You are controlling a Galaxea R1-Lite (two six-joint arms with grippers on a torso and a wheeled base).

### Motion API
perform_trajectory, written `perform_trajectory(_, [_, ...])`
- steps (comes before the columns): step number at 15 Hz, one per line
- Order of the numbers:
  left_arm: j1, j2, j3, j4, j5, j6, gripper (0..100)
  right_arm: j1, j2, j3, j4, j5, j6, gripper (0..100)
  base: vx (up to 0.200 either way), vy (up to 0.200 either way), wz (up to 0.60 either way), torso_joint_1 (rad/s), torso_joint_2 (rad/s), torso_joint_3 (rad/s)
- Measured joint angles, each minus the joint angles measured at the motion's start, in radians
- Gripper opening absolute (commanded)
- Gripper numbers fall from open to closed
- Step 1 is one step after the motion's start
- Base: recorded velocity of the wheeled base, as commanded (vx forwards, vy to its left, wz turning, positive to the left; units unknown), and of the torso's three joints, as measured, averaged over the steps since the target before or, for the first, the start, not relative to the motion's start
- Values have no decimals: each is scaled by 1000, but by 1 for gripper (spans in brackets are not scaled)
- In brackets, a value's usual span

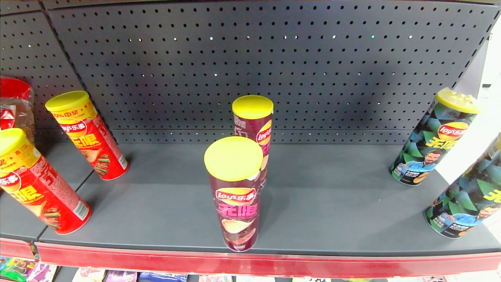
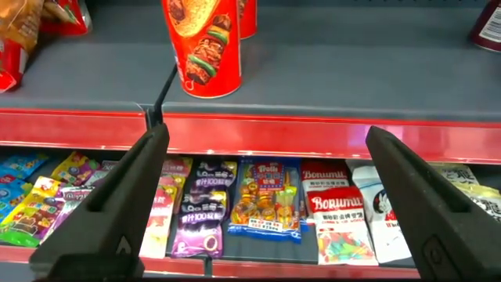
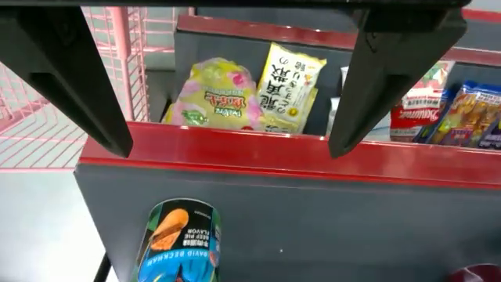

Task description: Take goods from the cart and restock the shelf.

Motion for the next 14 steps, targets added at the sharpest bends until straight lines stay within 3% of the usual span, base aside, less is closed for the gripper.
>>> perform_trajectory(14, [0,0,0,0,-2,1,100,-20,-65,0,0,-13,0,100,0,0,0,0,0,0])
